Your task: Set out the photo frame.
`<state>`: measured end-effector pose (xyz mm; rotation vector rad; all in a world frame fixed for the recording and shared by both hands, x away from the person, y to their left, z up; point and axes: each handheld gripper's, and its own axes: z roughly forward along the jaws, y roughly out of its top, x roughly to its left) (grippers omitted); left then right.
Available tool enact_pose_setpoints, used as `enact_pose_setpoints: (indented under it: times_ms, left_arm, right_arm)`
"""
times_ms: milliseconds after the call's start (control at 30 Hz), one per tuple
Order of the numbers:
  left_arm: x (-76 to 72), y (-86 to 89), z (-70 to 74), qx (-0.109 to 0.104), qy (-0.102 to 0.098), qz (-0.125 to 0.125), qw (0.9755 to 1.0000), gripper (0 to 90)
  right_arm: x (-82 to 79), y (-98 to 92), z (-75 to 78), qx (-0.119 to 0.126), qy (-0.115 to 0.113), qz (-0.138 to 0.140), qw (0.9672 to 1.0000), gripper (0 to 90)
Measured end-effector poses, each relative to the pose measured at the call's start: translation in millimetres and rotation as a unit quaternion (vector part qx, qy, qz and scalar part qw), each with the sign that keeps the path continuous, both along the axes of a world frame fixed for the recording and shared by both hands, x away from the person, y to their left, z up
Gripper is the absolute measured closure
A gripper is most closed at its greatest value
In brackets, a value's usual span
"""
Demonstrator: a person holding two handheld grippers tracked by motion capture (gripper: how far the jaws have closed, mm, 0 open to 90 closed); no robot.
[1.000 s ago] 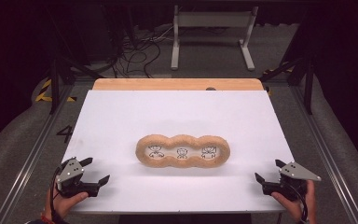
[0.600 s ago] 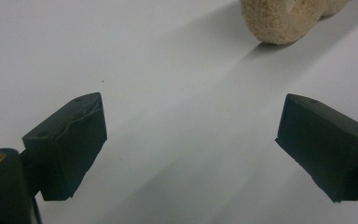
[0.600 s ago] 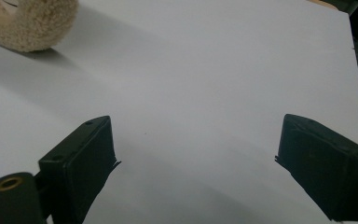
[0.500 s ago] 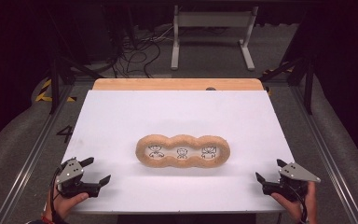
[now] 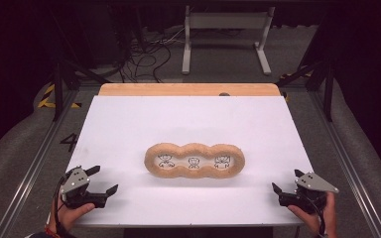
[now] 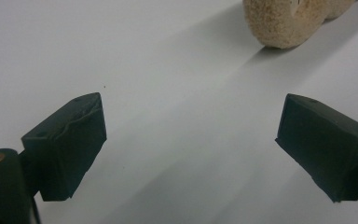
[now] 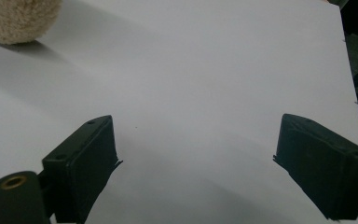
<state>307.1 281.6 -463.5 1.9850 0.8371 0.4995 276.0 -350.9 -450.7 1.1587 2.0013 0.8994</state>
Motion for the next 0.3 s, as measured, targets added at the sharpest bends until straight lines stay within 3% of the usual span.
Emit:
enact_pose_setpoints:
  times_ms: [300]
  left_arm:
    - [3.3,-3.4,-0.5,0.001,0.006,0.0,1.0,8.2]
  right_arm:
    - [-0.2,1.9,-3.0,-0.006,0.006,0.006,0.9999,10.2]
